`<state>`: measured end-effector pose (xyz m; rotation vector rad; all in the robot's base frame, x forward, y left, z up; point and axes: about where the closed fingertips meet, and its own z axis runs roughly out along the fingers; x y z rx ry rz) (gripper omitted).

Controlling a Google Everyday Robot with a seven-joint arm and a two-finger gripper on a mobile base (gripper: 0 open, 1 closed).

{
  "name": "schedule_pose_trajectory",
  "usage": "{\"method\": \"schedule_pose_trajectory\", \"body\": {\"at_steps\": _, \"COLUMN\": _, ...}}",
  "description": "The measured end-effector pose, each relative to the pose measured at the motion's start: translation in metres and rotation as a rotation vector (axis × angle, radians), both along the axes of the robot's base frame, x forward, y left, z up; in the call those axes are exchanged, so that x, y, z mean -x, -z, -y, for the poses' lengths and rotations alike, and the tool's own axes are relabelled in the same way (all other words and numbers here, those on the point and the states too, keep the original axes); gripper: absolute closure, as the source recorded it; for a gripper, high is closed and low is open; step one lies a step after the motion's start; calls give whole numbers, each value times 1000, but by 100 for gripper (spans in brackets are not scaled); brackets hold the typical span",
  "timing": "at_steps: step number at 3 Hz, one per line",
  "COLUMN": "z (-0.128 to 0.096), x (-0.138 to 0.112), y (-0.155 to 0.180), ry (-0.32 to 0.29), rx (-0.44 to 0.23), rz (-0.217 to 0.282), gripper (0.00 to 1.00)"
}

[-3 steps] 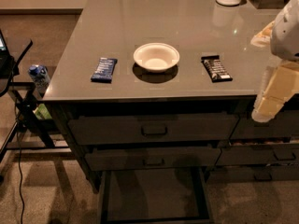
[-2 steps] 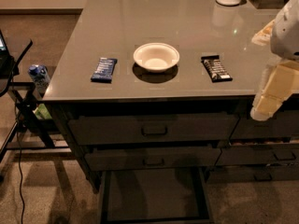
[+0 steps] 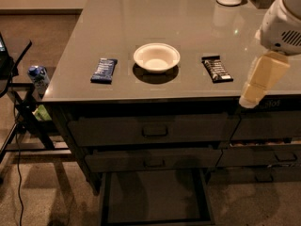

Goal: Place rxbar chocolate into bottom drawer

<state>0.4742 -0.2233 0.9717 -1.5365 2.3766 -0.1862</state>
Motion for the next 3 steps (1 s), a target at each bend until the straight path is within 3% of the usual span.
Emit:
{"method": "schedule_pose_trajectory", "body": {"at_steps": 1, "z": 0, "x": 0, "y": 0, "ry": 0, "rx": 0, "rz": 1, "gripper": 0}}
{"method": "schedule_pose_trajectory", "body": {"at_steps": 2, "z": 1, "x": -8, "y": 28, "ry": 50, "rx": -3, "rz": -47, "gripper": 0}}
{"method": "schedule_pose_trajectory", "body": {"at_steps": 3, "z": 8, "x": -33, "y": 67, "ry": 147, "rx": 12, "rz": -95, "gripper": 0}}
